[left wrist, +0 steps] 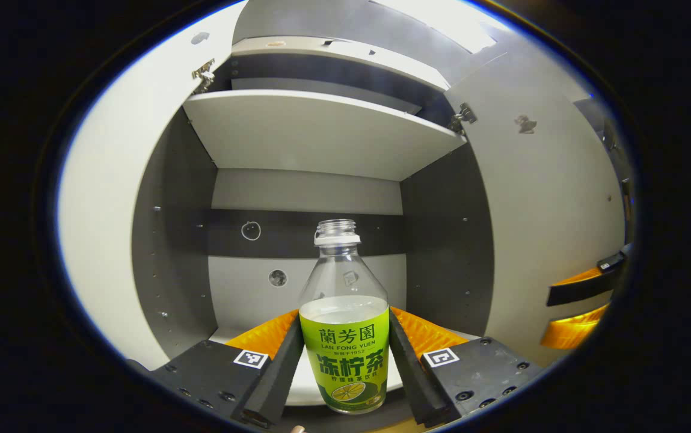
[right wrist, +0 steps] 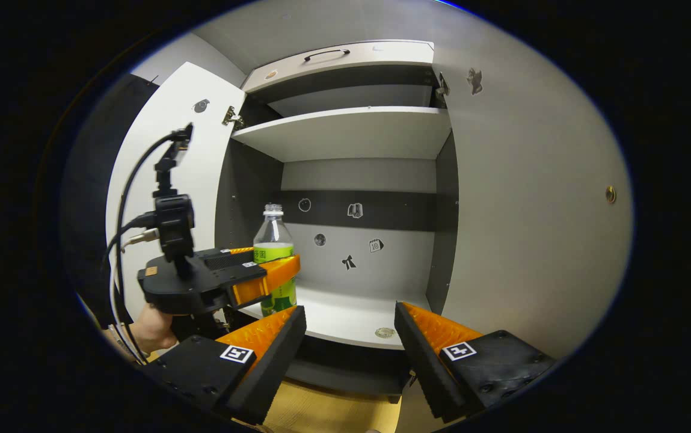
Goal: Grasp the bottle in the cabinet with the left hand and place it on the coaster, then close the right door with the right hand and the left door with the left hand.
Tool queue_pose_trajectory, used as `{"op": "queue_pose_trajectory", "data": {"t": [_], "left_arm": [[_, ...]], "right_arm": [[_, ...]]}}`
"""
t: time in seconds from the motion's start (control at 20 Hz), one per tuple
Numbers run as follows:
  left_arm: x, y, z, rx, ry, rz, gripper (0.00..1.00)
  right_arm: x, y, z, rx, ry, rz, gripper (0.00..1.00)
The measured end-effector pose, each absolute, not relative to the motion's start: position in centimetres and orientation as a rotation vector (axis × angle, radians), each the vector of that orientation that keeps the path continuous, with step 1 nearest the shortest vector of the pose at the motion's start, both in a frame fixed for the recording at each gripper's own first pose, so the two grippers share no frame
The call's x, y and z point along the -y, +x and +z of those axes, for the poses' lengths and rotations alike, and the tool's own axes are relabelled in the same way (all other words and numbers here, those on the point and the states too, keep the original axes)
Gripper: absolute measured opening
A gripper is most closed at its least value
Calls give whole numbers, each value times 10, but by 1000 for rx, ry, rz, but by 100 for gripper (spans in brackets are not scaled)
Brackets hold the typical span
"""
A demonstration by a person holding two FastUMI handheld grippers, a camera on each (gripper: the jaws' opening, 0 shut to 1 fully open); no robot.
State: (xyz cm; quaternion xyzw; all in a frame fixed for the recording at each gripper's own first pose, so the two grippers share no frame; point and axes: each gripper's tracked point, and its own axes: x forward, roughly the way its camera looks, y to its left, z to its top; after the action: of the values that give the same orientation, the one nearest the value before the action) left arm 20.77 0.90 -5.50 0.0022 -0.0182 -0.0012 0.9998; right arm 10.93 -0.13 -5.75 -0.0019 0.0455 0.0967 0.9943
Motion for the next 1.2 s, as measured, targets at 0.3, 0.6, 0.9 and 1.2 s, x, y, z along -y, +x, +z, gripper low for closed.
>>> {"op": "queue_pose_trajectory", "data": {"t": [0.3,0.6,0.9,1.2], "left_arm": [[16,125,-71,21,-2,-11,78],[45,64,-106,-20,-46,-91,78],[69,14,-161,-29,-68,-156,79],[86,-25,-221,-35,-69,-172,78]], "right_arm": [[7,71,-41,-50,-54,129,98],[1,25,-39,-45,-89,66,98],[-4,-14,-55,-13,-163,38,98],[-4,-35,-104,-74,-119,31,98]]}}
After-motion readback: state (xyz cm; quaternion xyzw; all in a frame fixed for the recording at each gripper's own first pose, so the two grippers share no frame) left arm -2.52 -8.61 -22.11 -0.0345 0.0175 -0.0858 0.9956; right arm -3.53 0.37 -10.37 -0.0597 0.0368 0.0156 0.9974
